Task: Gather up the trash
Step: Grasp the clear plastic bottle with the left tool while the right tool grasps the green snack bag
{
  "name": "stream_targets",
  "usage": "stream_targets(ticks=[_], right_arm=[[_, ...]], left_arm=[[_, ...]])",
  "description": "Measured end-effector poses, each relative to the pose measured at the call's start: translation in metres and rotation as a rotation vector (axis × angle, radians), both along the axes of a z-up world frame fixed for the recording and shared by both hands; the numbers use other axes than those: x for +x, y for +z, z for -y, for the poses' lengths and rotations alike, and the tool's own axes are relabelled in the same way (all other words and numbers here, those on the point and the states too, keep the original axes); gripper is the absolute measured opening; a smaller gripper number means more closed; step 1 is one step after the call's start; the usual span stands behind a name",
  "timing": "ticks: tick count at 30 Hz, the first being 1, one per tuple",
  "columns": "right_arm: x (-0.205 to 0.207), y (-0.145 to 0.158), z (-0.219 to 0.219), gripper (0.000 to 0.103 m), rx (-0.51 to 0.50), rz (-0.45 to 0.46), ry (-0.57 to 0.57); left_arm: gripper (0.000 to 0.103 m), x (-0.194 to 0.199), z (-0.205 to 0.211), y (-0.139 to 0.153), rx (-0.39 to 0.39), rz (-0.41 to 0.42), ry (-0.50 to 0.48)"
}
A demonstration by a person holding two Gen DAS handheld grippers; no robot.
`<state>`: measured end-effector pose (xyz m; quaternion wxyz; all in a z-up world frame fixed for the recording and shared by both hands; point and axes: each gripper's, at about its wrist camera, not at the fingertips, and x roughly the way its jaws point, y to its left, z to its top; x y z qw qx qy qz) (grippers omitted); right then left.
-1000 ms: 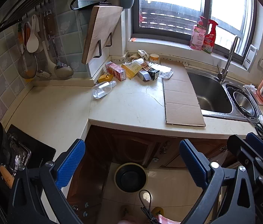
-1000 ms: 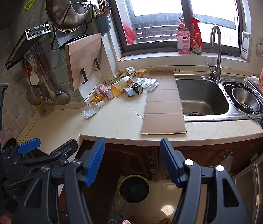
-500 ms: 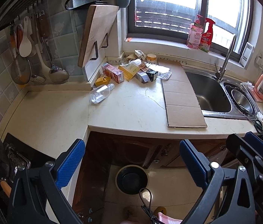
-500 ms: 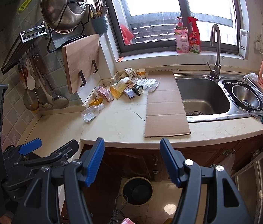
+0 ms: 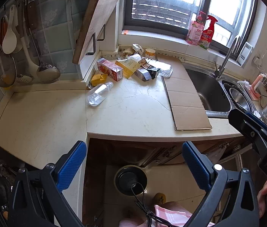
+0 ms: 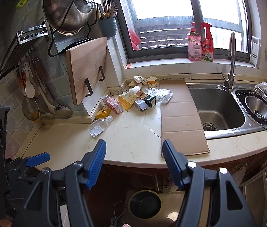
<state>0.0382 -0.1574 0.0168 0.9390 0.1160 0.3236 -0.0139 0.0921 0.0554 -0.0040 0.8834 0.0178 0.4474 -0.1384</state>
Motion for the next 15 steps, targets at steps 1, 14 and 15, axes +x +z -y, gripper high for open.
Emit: stream_targets(ticks=[1, 14, 15], right_arm=[[0.007, -0.001, 0.001, 0.063, 0.0, -0.004, 0.005], [0.149, -0.034, 0.041, 0.063, 0.06, -0.081, 0.154], [0.163, -0.037, 0.045, 0.063, 0.064, -0.092, 0.166]], left_arm=[[0.1, 0.004, -0.002, -0.001, 0.003, 0.001, 0.01], [0.1, 0.111, 0.009, -0.029, 0.209, -0.009, 0.226], [0.1, 0.123, 0.01, -0.032, 0.23, -0.014, 0.235]])
